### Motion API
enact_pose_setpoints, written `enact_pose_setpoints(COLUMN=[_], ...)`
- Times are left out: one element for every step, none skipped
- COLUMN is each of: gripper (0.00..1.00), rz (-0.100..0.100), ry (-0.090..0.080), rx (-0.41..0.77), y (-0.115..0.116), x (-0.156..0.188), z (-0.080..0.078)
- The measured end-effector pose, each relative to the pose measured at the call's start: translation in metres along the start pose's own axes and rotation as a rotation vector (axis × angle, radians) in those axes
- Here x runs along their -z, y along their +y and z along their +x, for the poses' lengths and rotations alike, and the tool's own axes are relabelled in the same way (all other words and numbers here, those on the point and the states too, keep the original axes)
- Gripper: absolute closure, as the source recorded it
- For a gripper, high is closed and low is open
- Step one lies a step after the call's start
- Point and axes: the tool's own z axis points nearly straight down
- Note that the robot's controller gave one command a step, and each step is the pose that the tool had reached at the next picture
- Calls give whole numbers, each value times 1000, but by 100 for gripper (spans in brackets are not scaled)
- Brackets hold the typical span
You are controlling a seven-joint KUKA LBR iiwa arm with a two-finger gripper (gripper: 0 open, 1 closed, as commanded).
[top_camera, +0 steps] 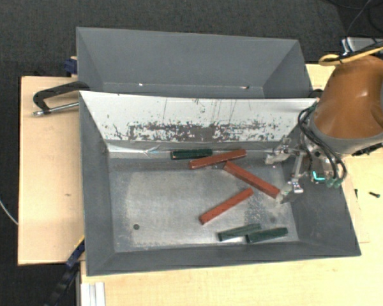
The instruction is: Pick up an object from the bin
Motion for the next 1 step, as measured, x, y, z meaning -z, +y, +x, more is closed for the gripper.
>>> enact_pose_setpoints(gripper=[0], rz=[1], ry=[-8], rx=[1], y=[0], x=[4], z=[-2])
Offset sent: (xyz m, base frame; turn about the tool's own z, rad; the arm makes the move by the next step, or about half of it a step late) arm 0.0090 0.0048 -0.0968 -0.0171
